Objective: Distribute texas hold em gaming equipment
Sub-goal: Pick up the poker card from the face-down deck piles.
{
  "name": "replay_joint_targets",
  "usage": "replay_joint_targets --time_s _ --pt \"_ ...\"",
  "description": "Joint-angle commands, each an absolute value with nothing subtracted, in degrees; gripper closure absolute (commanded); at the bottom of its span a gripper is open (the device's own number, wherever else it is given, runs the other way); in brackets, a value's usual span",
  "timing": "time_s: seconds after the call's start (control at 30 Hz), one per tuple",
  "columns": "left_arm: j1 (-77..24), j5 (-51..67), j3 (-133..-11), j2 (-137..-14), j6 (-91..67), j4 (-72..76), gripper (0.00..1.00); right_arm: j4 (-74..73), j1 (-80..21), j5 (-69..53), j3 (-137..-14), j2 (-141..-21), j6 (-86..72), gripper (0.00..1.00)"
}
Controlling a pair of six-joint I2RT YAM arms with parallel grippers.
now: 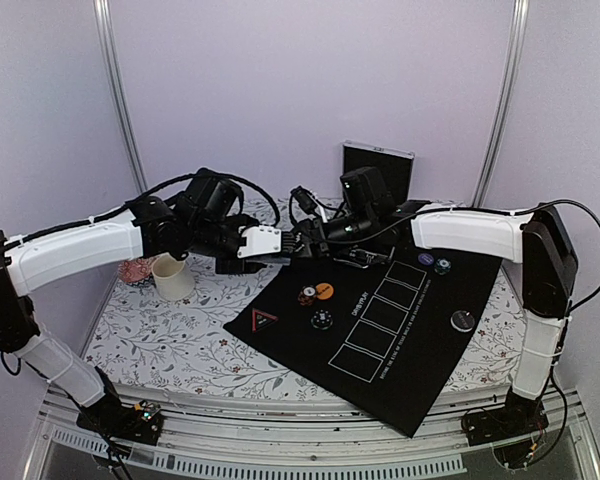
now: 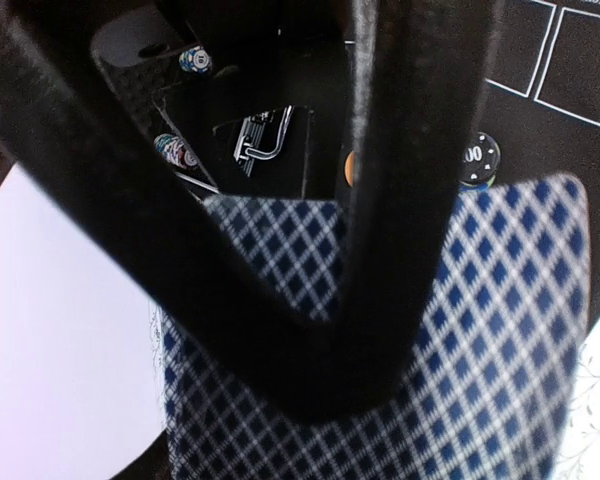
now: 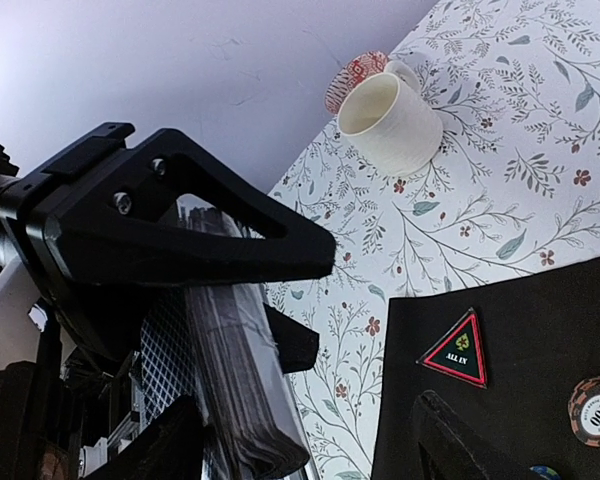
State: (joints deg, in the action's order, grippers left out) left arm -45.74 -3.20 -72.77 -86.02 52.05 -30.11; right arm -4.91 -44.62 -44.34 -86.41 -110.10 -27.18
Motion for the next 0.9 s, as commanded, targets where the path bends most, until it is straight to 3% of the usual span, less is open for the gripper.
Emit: replay_joint_targets --time_s 0.0,0.87 --pt "-45.3 -3.5 -71.7 -84.0 52.1 -27.1 0.48 -9.6 -43.9 -41.2 -87.1 -108.4 -24.4 0.29" --pt "-45.3 -2.3 -70.8 -84.2 51.2 -26.9 0.48 -9.0 -43.5 -43.6 -88.2 -105.7 -24.7 0.32"
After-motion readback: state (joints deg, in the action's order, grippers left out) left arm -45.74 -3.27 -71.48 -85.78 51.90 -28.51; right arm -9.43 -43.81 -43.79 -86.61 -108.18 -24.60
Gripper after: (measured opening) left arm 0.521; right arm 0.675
